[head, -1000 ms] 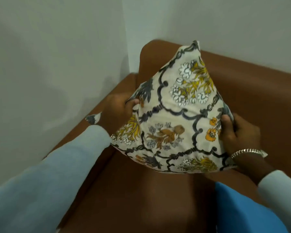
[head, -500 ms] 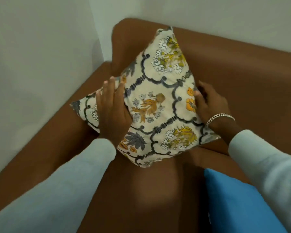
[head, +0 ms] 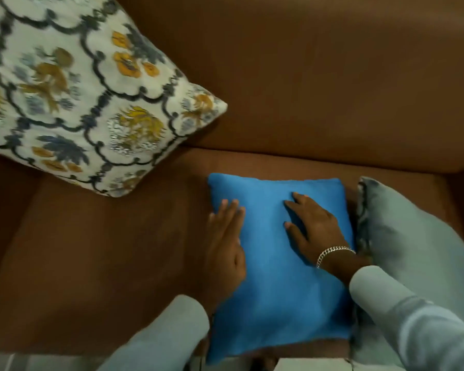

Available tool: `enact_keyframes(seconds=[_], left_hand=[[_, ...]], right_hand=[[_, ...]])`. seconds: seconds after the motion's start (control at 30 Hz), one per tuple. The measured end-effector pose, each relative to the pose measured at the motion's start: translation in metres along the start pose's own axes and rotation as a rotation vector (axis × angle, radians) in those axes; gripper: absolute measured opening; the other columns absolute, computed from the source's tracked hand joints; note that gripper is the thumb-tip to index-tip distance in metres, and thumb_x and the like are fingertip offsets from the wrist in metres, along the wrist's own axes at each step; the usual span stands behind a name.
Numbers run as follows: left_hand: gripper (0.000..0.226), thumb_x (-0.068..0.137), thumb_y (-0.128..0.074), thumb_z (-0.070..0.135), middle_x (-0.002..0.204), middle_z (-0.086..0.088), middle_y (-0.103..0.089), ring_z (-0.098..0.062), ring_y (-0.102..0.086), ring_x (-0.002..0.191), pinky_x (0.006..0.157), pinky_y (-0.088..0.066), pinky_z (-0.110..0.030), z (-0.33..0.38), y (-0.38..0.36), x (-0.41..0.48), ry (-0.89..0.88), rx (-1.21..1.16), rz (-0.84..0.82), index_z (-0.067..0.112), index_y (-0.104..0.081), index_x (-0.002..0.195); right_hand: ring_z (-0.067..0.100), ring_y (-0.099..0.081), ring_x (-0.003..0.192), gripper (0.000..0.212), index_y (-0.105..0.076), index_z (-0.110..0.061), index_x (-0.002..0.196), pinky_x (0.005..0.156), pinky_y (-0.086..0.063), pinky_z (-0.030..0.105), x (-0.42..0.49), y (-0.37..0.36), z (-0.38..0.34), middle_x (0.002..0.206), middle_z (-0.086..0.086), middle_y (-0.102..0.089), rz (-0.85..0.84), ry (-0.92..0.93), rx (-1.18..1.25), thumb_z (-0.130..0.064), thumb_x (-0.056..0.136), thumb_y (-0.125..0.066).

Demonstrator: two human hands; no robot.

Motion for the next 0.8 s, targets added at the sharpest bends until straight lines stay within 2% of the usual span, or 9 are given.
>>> enact_keyframes(seconds=[0.1,0.2,0.3,0.4,0.47,0.53,0.63,0.7,0.8], left_hand=[[0.054,0.085,-0.052,0.003,0.152,-0.013,-0.041,-0.032,-0.032,0.145,0.113,-0.027,-0.057,0.045,-0.044,-0.045,0.019,-0.017,-0.076,0.001,-0.048,0.138],[0.05,0.085,-0.047,0.02,0.149,-0.012,-0.044,-0.038,-0.038,0.14,0.109,-0.026,-0.06,0.074,-0.075,-0.081,-0.061,0.119,-0.188,0.01,-0.056,0.133],[0.049,0.086,-0.045,0.028,0.146,-0.009,-0.048,-0.036,-0.041,0.139,0.107,-0.028,-0.065,0.067,-0.093,-0.106,-0.193,0.314,-0.2,0.018,-0.052,0.133],[0.063,0.087,-0.05,0.05,0.149,-0.011,-0.043,-0.035,-0.03,0.143,0.105,-0.028,-0.071,0.039,-0.1,-0.12,-0.314,0.515,-0.304,0.016,-0.044,0.139],[0.064,0.086,-0.055,0.037,0.151,-0.018,-0.039,-0.04,-0.027,0.143,0.103,-0.029,-0.072,0.021,-0.097,-0.116,-0.366,0.657,-0.348,0.013,-0.038,0.144],[0.065,0.084,-0.05,0.019,0.152,-0.024,-0.036,-0.042,-0.028,0.142,0.102,-0.032,-0.071,0.018,-0.089,-0.105,-0.321,0.651,-0.342,0.013,-0.032,0.147],[0.067,0.084,-0.056,0.045,0.143,-0.018,-0.041,-0.036,-0.037,0.136,0.102,-0.037,-0.06,0.025,-0.068,-0.085,-0.234,0.447,-0.296,0.012,-0.04,0.14],[0.07,0.086,-0.047,0.061,0.139,-0.01,-0.045,-0.029,-0.041,0.132,0.103,-0.035,-0.052,0.028,-0.043,-0.061,-0.214,0.299,-0.303,0.011,-0.045,0.134],[0.06,0.093,-0.033,0.055,0.139,-0.004,-0.053,-0.018,-0.042,0.132,0.107,-0.034,-0.041,0.027,0.006,-0.032,-0.254,0.158,-0.303,0.011,-0.048,0.132]], right_hand=[[0.024,-0.028,0.143,0.047,-0.041,-0.019,0.141,0.113,-0.029,0.047,-0.017,0.008,0.056,0.153,0.005,-0.034,0.017,-0.01,0.032,-0.017,0.094,-0.047],[0.026,-0.014,0.147,0.075,-0.017,-0.028,0.149,0.116,-0.027,0.043,-0.013,0.014,0.103,0.16,-0.002,-0.014,-0.172,-0.031,-0.055,-0.001,0.085,-0.046],[0.028,-0.002,0.148,0.099,0.013,-0.038,0.147,0.108,-0.037,0.045,-0.001,0.014,0.131,0.16,-0.011,0.009,-0.36,0.033,-0.305,-0.006,0.08,-0.053],[0.031,-0.006,0.147,0.101,0.02,-0.034,0.145,0.101,-0.041,0.05,0.011,0.007,0.147,0.16,-0.011,0.015,-0.281,0.12,-0.427,-0.009,0.084,-0.056],[0.031,-0.011,0.146,0.088,0.013,-0.031,0.147,0.103,-0.036,0.055,0.018,0.001,0.153,0.161,-0.008,0.011,-0.201,0.149,-0.487,-0.012,0.089,-0.051],[0.032,-0.017,0.145,0.079,-0.003,-0.027,0.149,0.103,-0.032,0.055,0.023,0.0,0.156,0.162,-0.003,-0.001,-0.165,0.178,-0.495,-0.017,0.089,-0.052],[0.034,-0.037,0.137,0.069,-0.038,-0.019,0.142,0.101,-0.031,0.056,0.022,0.015,0.154,0.153,0.005,-0.036,-0.131,0.309,-0.429,-0.016,0.077,-0.062],[0.034,-0.055,0.122,0.059,-0.058,-0.012,0.126,0.099,-0.034,0.063,0.023,0.029,0.151,0.131,0.01,-0.061,-0.045,0.395,-0.382,-0.011,0.067,-0.062],[0.035,-0.067,0.104,0.049,-0.069,-0.006,0.11,0.096,-0.037,0.065,0.031,0.054,0.135,0.108,0.017,-0.072,0.091,0.427,-0.271,-0.025,0.072,-0.044]])
Point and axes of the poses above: each hand's wrist, its own x-axis towards the middle knuckle, its own y-axis out of the back of the hand, z = x × y, the point moved 1 cm from there along x, towards the middle knuckle
